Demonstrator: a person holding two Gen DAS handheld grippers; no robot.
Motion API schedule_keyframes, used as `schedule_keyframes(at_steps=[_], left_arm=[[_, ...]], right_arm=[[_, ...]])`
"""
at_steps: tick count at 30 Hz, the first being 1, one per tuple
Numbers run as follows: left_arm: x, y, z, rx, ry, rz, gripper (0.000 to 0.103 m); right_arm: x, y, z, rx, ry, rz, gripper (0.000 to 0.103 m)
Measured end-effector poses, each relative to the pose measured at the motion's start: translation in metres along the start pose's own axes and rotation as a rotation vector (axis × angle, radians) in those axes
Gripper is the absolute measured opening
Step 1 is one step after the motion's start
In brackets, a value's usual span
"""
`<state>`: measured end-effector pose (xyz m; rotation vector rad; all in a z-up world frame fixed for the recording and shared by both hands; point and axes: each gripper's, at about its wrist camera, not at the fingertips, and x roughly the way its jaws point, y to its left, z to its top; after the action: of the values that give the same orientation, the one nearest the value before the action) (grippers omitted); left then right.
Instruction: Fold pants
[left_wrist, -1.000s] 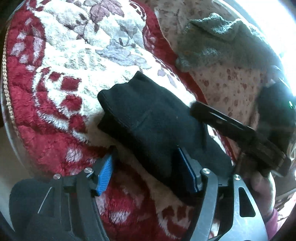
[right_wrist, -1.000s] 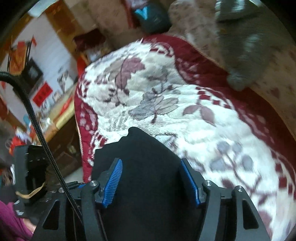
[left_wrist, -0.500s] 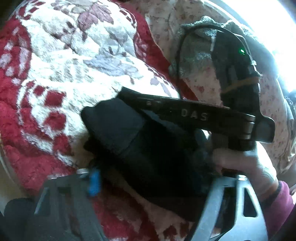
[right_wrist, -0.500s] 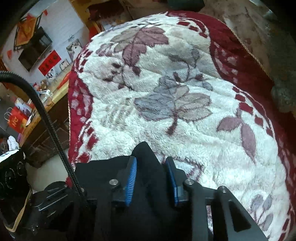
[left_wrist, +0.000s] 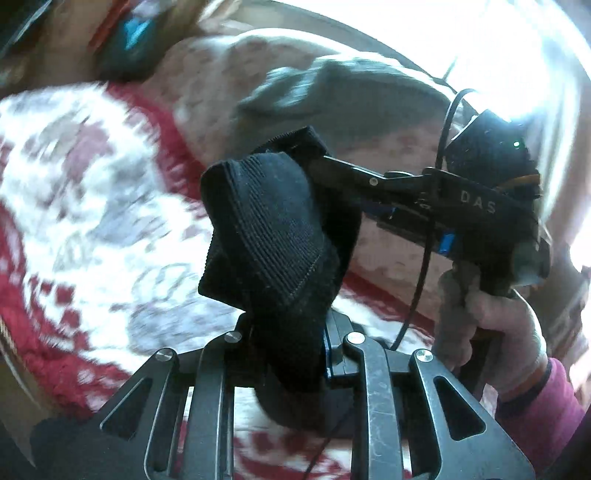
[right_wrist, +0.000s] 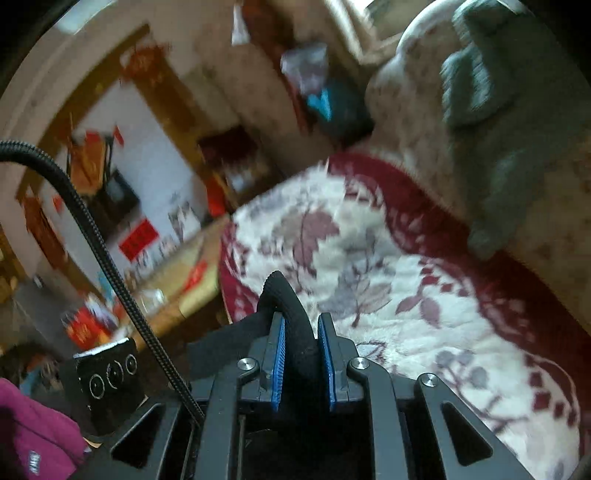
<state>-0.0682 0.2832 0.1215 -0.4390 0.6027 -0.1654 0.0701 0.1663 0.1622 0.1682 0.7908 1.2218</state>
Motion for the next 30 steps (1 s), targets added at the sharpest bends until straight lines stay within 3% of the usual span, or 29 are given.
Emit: schedule_keyframes(at_steps=[5, 11, 16, 20, 22, 24, 25, 27, 30], left_arm=[[0.004, -0.070, -0.010, 0.144, 0.021, -0.077, 0.020], [0.030, -0.153, -0.051, 0.297, 0.111, -0.163, 0.020], [0.071, -0.189, -0.091, 0.369, 0.214, -0.155, 0.020], [0.098, -0.194, -0.117, 0.366, 0.303, -0.143, 0.022], [0.105, -0.197, -0.125, 0.382, 0.334, -0.141, 0.025], [0.102, -0.199, -0.124, 0.387, 0.334, -0.156, 0.031], [0.100, -0.200, -0.121, 0.376, 0.343, -0.184, 0.044], [0.090, -0.199, -0.119, 0.341, 0.361, -0.263, 0.059], [0.074, -0.202, -0.116, 0.356, 0.345, -0.314, 0.059]], right_arm=[[-0.087, -0.010, -0.026, 0.067, -0.138, -0.053, 0.016], [-0.187, -0.043, -0.090, 0.212, -0.267, -0.124, 0.016], [-0.235, -0.076, -0.154, 0.339, -0.331, -0.190, 0.016], [-0.253, -0.111, -0.210, 0.470, -0.338, -0.254, 0.016], [-0.253, -0.122, -0.226, 0.510, -0.338, -0.297, 0.018], [-0.258, -0.130, -0.239, 0.555, -0.349, -0.325, 0.036], [-0.262, -0.131, -0.243, 0.578, -0.353, -0.356, 0.039], [-0.268, -0.134, -0.248, 0.600, -0.358, -0.385, 0.040], [-0.280, -0.132, -0.252, 0.615, -0.362, -0.410, 0.041]])
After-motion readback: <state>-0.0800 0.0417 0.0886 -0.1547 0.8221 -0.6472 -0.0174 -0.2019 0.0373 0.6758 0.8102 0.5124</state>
